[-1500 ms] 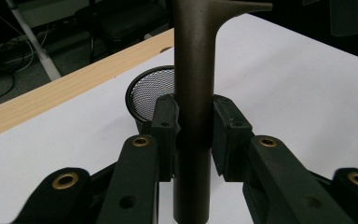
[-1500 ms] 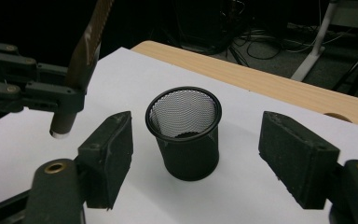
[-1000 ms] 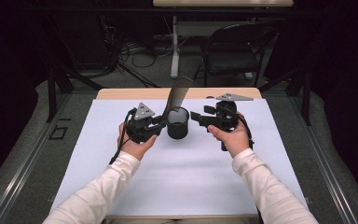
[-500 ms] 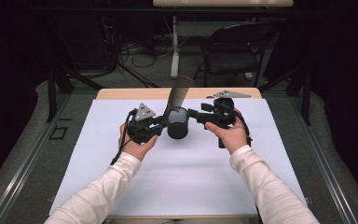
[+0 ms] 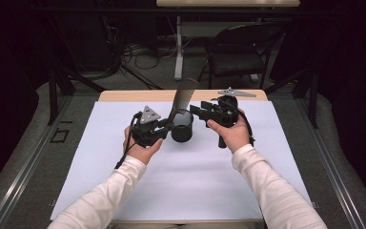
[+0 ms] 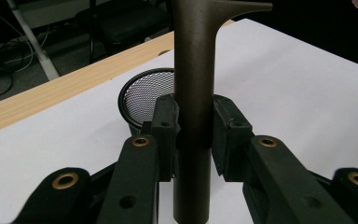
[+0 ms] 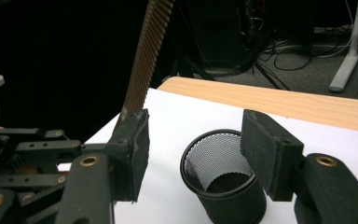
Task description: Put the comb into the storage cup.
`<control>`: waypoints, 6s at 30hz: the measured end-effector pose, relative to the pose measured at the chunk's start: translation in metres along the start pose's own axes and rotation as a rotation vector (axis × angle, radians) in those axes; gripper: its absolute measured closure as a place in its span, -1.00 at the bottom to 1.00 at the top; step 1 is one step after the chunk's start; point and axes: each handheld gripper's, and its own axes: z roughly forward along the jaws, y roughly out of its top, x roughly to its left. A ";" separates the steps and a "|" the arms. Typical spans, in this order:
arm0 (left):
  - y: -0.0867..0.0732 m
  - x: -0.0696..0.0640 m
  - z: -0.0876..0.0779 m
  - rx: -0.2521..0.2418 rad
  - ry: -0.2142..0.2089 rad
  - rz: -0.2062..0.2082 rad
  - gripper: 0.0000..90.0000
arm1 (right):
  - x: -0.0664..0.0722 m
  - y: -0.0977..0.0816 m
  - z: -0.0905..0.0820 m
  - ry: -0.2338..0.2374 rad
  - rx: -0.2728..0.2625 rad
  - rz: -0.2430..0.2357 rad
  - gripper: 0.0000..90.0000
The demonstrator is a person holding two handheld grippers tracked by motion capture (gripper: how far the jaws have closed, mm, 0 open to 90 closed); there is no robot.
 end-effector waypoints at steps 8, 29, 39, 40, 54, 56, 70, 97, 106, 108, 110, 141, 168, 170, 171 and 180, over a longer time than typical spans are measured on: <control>-0.001 -0.001 0.002 0.002 -0.003 -0.001 0.62 | 0.003 0.001 0.002 0.033 -0.008 0.035 0.08; -0.004 -0.007 0.005 0.006 -0.040 0.009 0.62 | 0.004 0.003 0.004 0.092 -0.036 0.079 0.37; -0.005 -0.008 0.005 -0.005 -0.056 -0.002 0.62 | 0.003 0.004 0.006 0.115 -0.054 0.141 0.47; -0.005 -0.008 0.005 -0.005 -0.057 0.001 0.62 | 0.003 0.004 0.006 0.115 -0.057 0.141 0.48; -0.009 -0.014 0.009 -0.008 -0.074 -0.003 0.62 | 0.002 0.003 0.007 0.123 -0.034 0.186 0.60; -0.009 -0.015 0.009 -0.008 -0.077 0.002 0.62 | 0.002 0.004 0.007 0.122 -0.031 0.192 0.61; -0.011 -0.018 0.010 -0.010 -0.096 -0.011 0.62 | 0.000 0.003 0.008 0.140 -0.014 0.233 0.74; -0.013 -0.019 0.012 -0.016 -0.103 -0.021 0.62 | -0.001 0.003 0.008 0.150 -0.005 0.287 0.93; -0.013 -0.019 0.011 -0.014 -0.104 -0.020 0.62 | 0.000 0.002 0.008 0.147 -0.008 0.268 0.94; -0.013 -0.019 0.012 -0.015 -0.103 -0.020 0.62 | 0.000 0.002 0.008 0.150 -0.010 0.265 0.94; -0.013 -0.019 0.012 -0.015 -0.101 -0.019 0.62 | 0.000 0.002 0.008 0.150 -0.012 0.262 0.94; -0.012 -0.017 0.011 -0.034 -0.104 -0.027 0.51 | 0.002 0.002 0.007 0.141 -0.030 0.236 0.94; -0.015 -0.010 0.012 -0.027 -0.082 -0.053 -0.02 | 0.005 0.004 0.004 0.107 -0.076 0.167 0.94; -0.015 -0.008 0.012 -0.025 -0.080 -0.054 -0.02 | 0.006 0.005 0.004 0.099 -0.082 0.152 0.94; -0.015 -0.007 0.012 -0.028 -0.074 -0.050 -0.05 | 0.006 0.006 0.004 0.095 -0.083 0.144 0.94; -0.015 -0.003 0.010 -0.029 -0.036 -0.030 -0.16 | 0.008 0.013 0.002 0.075 -0.095 0.103 0.94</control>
